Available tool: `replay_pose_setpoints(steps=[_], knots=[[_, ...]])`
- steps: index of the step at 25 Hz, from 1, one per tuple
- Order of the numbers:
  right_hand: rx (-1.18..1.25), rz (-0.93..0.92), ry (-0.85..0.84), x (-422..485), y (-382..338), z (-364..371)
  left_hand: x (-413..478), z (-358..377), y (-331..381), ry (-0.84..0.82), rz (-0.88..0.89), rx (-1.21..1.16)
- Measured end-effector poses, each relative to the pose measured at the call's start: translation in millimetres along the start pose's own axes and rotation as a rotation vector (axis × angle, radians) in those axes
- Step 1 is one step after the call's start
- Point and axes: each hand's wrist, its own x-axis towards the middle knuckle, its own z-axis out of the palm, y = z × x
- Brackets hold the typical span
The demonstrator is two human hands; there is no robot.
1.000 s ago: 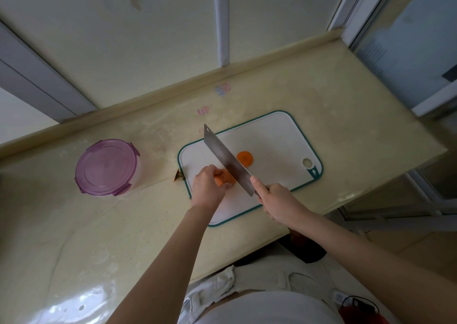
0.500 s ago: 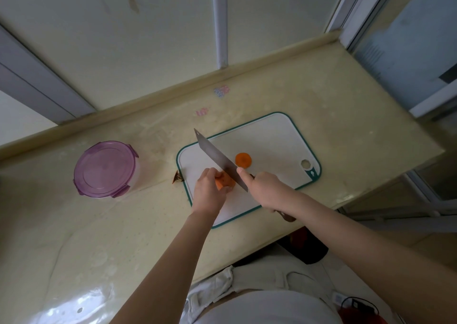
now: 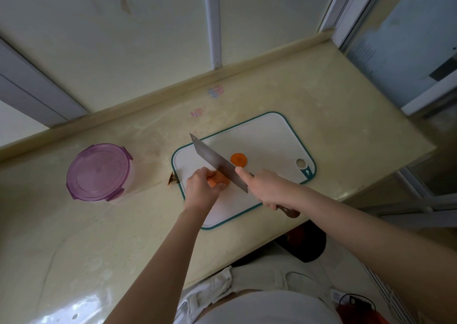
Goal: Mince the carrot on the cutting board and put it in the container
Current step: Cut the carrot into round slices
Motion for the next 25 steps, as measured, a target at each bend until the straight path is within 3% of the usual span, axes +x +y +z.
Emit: replay_pose_setpoints(steps=[7,25], knots=[[-0.034,0.024,-0.017,-18,22,1,0,0,4,-0.016,0.0,0.044],[0.044,-0.101,0.056,25,-14,16,-1,0,3,-0.014,0.002,0.057]])
